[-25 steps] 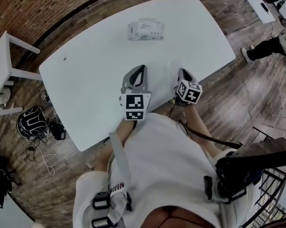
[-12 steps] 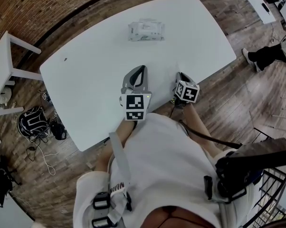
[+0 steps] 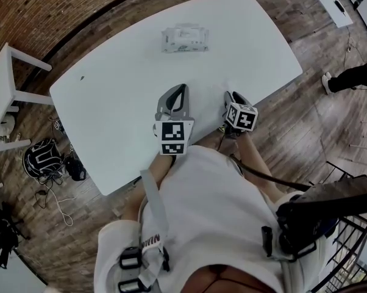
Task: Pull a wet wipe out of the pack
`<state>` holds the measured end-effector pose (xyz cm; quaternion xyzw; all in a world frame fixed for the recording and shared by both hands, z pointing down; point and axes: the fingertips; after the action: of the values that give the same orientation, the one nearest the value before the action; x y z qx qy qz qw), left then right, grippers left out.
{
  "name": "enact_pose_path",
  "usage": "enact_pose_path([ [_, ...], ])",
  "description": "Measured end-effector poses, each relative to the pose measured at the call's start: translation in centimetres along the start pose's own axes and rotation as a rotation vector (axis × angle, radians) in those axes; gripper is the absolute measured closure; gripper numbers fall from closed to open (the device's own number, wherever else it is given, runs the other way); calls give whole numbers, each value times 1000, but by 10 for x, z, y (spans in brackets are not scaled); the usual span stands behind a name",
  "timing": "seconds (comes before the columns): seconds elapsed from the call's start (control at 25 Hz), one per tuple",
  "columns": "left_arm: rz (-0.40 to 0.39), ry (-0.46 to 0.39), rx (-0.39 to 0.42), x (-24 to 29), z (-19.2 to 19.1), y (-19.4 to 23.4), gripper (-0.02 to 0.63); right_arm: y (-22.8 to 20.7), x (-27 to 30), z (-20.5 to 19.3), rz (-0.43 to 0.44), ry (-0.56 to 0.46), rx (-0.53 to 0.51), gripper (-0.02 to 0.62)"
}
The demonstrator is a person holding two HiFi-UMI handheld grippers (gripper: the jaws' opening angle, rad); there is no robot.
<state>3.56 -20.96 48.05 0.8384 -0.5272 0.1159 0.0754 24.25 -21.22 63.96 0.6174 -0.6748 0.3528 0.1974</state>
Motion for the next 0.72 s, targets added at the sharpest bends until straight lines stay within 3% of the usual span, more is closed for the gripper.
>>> enact_pose_path([
  [0.16,-4,-3,3,0,3,-1,603,7,-13,22,4,-59,-21,471],
  [0.4,9,-11,0,2,5,4,604,43,-39,73,48,-213,-154,483],
  [0.56,32,-15,-6,3,5,11,603,85,-64,106,79,-376,-222,575],
  [0.72,75,-22,11,2,8,26,603,121,-79,115,123,-456,-269,589],
])
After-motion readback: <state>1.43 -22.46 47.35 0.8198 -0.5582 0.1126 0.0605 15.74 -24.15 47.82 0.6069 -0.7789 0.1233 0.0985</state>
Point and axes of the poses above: the fingertips, and each gripper's own axes: x forward along the fingers, y to its left, z out of its top, and after that the axes turned 7 degrees about x, right-handed
